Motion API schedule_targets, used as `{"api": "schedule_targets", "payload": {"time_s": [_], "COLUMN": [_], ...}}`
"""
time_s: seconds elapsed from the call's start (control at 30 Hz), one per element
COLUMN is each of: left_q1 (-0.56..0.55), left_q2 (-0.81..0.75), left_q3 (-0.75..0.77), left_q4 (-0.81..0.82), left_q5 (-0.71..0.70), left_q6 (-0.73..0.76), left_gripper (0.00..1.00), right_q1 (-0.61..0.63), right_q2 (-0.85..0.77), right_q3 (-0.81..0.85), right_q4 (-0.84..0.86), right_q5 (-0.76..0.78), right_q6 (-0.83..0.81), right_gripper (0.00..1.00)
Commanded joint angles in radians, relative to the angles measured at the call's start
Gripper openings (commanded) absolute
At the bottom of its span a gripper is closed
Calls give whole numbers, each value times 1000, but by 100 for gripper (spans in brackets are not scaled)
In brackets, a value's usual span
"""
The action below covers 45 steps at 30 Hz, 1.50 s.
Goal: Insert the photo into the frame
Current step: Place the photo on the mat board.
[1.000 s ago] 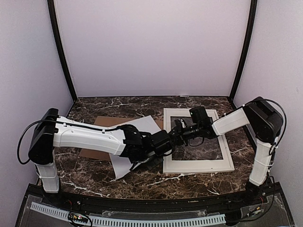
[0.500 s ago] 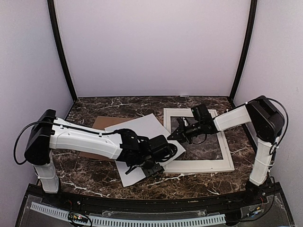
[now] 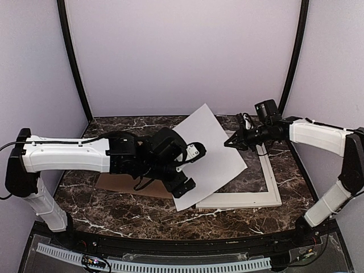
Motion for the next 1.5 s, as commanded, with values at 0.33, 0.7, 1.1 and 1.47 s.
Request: {"api": "schedule_targets", "payload": {"time_s": [0.33,0.7,1.1,1.47], "left_q1": [159,187,189,191], "left_q2": [3,35,60,77], "left_q3": [98,117,120,120], "left_q4": [36,25,24,25], "left_q5": [-14,-24,-45,-43], "left_q6": [-31,-49,-38,-44], "left_gripper": [95,97,97,97], "right_q1": [-265,-341,-374,-373], "right_q2": [-262,-293,-257,-223], "right_q3": [-270,-338,-362,-389], "right_q4": [-250,-199,-124,-46], "right_q5": [268,321,290,263], "right_q6": [-175,-181,-162,-150], "right_gripper": [0,0,0,0]}}
